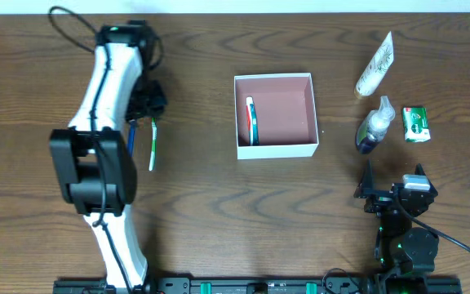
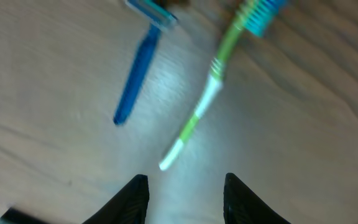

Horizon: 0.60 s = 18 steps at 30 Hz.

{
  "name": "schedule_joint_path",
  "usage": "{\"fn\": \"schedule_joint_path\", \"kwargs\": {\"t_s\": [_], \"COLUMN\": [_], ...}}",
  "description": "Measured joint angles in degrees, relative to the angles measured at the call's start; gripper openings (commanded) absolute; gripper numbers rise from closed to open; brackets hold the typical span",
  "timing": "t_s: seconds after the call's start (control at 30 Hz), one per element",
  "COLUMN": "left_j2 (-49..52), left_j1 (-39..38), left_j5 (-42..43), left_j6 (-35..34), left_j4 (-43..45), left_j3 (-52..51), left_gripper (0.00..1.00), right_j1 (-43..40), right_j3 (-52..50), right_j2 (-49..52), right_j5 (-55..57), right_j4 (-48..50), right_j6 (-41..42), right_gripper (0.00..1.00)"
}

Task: Pack container
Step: 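Release the toothpaste, move left gripper to blue razor and grasp it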

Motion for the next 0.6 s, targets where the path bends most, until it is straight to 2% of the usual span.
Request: {"fn": "schedule_joint_path", "kwargs": {"t_s": [0.33, 0.6], "left_j2": [0.0, 0.0], "left_j1": [4.9, 8.0], "left_j5": [2.7, 2.9], "left_j6": [5.9, 11.7], "left_j4": [6.9, 9.8], "left_j3": [-11.0, -12.2], "left_gripper": [0.4, 0.41], "right_j1": [0.0, 0.0], "right_j3": [0.0, 0.0], "right_j2": [0.0, 0.0], "right_j5": [0.0, 0.0], "right_j4": [0.0, 0.0], "right_j6": [0.0, 0.0], "right_gripper": [0.99, 0.99]}}
